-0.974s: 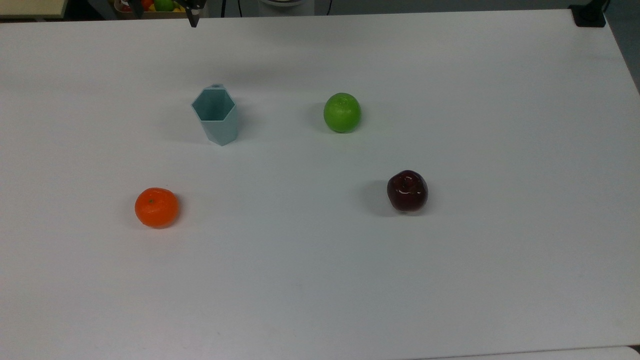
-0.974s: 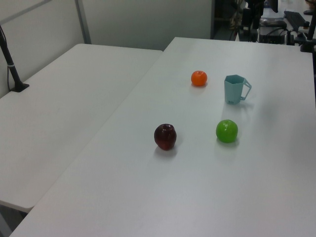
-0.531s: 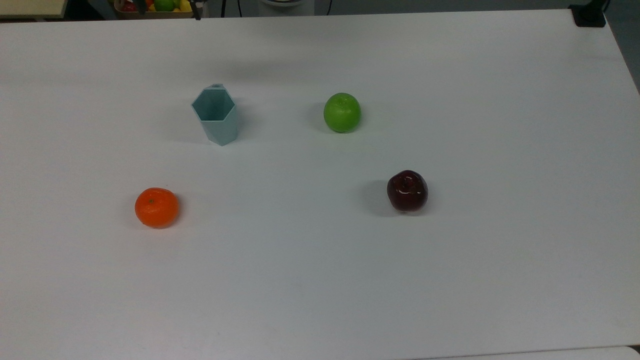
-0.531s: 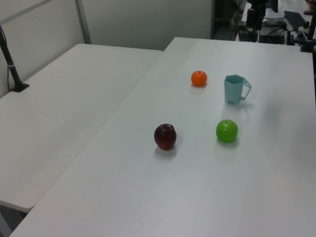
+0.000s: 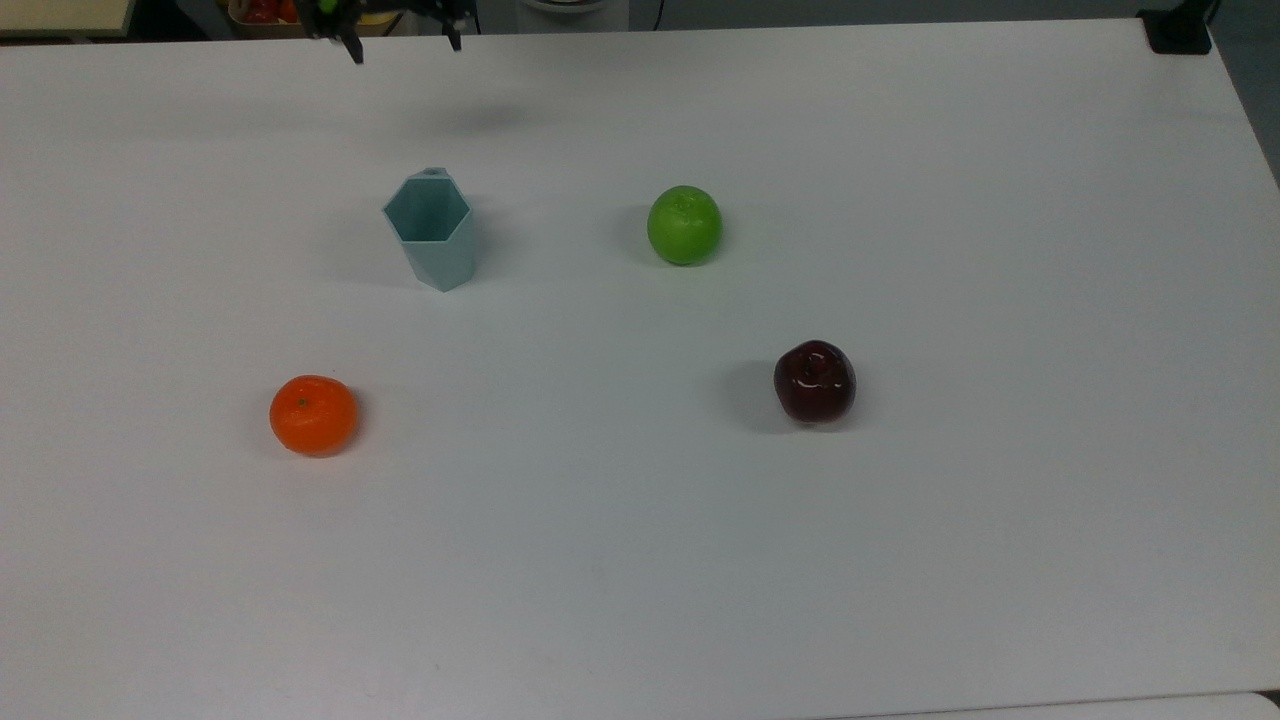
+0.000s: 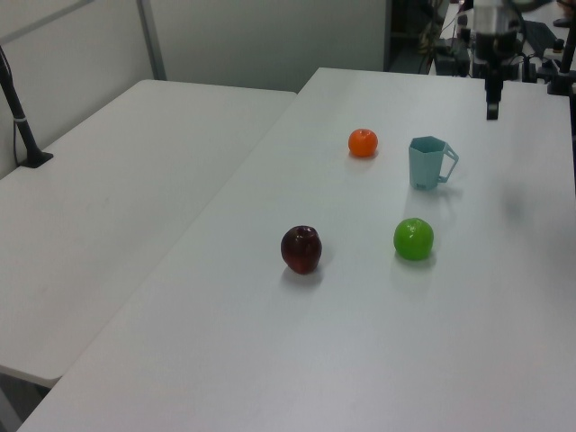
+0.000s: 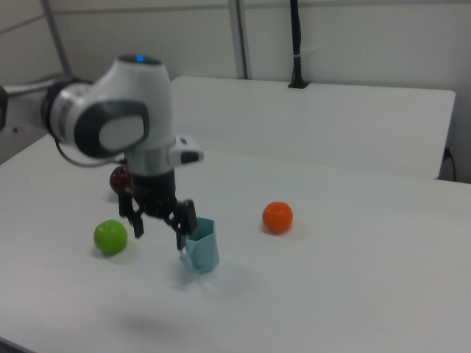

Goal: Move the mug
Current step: 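Move the open gripper over the light-blue hexagonal mug and lower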

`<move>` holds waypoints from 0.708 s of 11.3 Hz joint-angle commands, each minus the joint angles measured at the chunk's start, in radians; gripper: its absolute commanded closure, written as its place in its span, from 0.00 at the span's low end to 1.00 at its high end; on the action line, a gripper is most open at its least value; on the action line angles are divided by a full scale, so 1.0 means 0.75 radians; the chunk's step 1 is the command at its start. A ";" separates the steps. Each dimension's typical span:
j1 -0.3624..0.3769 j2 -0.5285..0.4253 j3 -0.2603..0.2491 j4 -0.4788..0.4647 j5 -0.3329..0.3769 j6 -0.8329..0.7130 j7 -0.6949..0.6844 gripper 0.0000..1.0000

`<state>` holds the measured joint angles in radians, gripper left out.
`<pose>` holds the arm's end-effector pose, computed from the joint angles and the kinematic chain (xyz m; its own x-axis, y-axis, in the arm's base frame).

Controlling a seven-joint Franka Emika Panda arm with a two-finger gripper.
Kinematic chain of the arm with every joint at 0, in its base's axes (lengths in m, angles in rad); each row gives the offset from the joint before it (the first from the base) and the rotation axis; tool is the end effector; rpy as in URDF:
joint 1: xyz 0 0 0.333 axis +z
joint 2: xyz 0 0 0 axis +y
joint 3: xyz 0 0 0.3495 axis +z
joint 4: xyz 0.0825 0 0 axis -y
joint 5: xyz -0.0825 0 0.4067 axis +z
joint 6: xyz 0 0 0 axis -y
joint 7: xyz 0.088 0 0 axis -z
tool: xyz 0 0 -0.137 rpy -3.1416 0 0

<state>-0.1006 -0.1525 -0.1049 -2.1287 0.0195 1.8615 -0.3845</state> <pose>0.4961 -0.1027 0.4598 0.9798 0.1763 -0.0943 0.1696 -0.9827 -0.0746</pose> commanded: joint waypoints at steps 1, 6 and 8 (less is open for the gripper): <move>0.011 -0.030 -0.003 -0.178 0.021 0.211 -0.044 0.00; 0.013 0.139 -0.005 -0.183 0.021 0.481 -0.048 0.00; 0.018 0.193 -0.005 -0.183 0.009 0.559 -0.048 0.00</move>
<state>-0.0989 -0.0487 -0.1040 -2.2585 0.0195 2.2119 -0.3923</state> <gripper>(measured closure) 0.000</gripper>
